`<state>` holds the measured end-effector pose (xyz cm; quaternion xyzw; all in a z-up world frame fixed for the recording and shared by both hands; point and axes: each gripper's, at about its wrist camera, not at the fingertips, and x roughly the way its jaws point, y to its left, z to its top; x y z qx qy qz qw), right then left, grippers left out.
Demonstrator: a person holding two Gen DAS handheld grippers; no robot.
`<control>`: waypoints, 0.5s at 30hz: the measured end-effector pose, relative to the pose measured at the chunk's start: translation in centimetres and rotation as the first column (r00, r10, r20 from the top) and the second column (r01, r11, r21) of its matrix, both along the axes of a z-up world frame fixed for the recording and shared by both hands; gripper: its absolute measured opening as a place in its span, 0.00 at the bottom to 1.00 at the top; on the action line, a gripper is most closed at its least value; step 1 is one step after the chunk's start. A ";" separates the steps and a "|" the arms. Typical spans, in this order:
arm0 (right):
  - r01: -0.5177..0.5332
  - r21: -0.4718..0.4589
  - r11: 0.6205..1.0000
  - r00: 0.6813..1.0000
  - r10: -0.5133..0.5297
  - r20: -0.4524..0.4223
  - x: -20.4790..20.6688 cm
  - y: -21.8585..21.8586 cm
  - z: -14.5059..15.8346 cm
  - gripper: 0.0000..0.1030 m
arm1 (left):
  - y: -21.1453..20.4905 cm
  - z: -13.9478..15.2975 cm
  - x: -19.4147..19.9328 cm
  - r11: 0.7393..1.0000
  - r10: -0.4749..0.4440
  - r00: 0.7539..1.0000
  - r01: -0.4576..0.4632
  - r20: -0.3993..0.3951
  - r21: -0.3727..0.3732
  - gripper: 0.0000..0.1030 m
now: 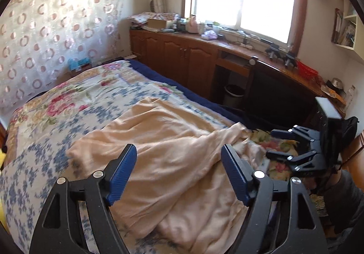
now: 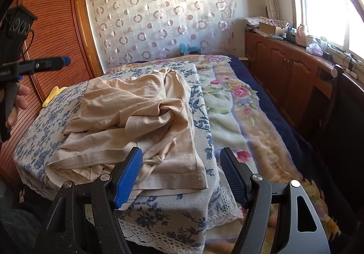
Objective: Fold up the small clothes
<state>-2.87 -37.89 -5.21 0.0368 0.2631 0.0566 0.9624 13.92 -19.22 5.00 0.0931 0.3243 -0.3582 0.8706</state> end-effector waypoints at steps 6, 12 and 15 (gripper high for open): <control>-0.047 -0.016 0.999 0.999 0.047 0.015 1.3 1.6 0.8 0.71 | 6.6 -4.0 -0.2 0.990 0.144 0.988 -0.144 -0.062 -0.007 0.75; -0.143 -0.048 0.989 0.990 0.144 0.012 3.7 5.2 1.6 0.71 | 11.7 -6.6 -1.2 0.964 0.264 0.961 -0.264 -0.079 0.010 0.75; -0.211 -0.052 0.976 0.977 0.211 0.003 5.2 7.4 1.9 0.71 | 13.8 -6.8 -1.9 0.953 0.302 0.950 -0.304 -0.080 -0.011 0.75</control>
